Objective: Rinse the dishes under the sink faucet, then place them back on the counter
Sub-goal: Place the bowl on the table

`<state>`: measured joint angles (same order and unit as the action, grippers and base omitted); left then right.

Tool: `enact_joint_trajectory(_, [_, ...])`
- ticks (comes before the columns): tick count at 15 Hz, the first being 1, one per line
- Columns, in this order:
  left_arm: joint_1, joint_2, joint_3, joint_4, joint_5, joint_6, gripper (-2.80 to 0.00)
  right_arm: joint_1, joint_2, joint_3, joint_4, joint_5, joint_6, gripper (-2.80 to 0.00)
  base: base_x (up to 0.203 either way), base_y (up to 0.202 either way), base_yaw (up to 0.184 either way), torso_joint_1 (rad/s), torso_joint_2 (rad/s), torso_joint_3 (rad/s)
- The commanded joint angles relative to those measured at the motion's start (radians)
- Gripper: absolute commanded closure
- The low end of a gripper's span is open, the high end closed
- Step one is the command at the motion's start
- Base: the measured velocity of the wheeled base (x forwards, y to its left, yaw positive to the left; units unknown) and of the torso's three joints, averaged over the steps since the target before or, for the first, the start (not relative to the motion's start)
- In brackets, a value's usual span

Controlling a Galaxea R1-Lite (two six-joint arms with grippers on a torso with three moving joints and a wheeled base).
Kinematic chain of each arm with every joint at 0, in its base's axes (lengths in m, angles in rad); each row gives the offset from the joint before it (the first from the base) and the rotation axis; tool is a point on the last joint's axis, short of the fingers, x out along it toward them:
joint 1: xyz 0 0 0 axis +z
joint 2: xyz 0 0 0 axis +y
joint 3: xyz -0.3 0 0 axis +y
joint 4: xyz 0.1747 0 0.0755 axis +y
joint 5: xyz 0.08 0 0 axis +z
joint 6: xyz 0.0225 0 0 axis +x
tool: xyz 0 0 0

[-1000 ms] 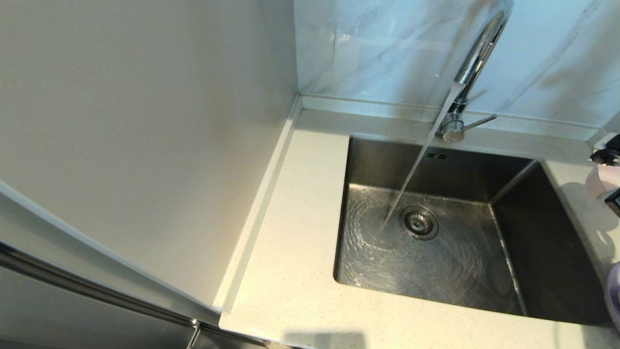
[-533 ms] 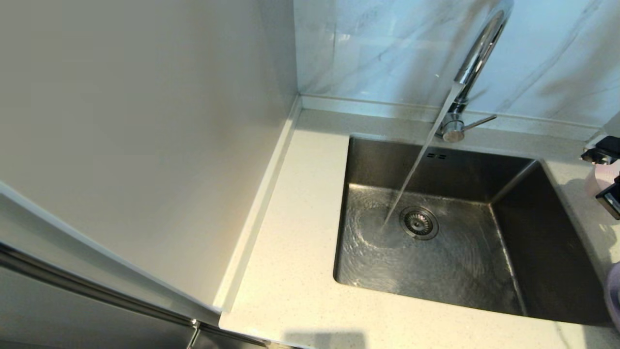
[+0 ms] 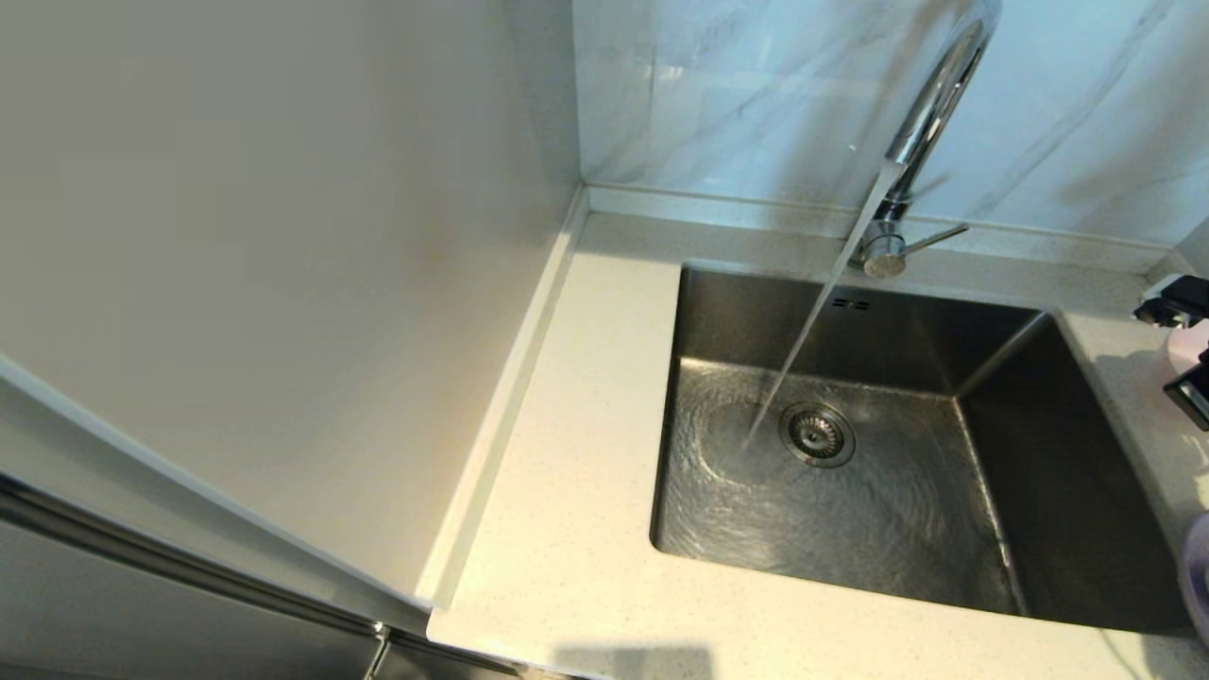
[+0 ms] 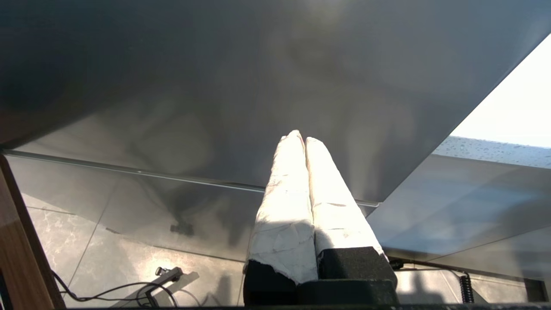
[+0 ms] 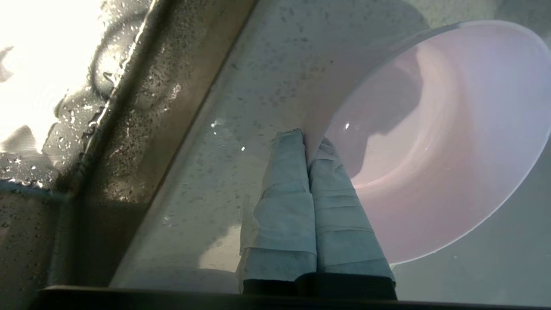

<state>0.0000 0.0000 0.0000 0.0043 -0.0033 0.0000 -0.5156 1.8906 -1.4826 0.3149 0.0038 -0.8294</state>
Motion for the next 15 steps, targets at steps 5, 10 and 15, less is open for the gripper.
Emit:
enact_joint_trajectory(5, [0.000, 0.000, 0.000, 0.000, -0.001, 0.000, 0.00, -0.009, 0.004, 0.002, 0.003, -0.002, -0.007, -2.80, 0.000, 0.000, 0.000, 0.000, 0.00, 0.000])
enact_joint_trajectory(10, [0.000, 0.000, 0.000, 0.000, 0.000, 0.000, 0.00, -0.009, -0.020, -0.018, 0.006, 0.002, -0.004, -2.80, 0.000, 0.000, 0.000, 0.000, 0.00, 0.000])
enact_joint_trajectory(15, [0.000, 0.000, 0.000, 0.000, -0.001, 0.000, 0.00, -0.009, -0.094, -0.013, 0.099, 0.010, 0.012, -2.80, 0.000, 0.000, 0.000, 0.000, 0.00, 0.000])
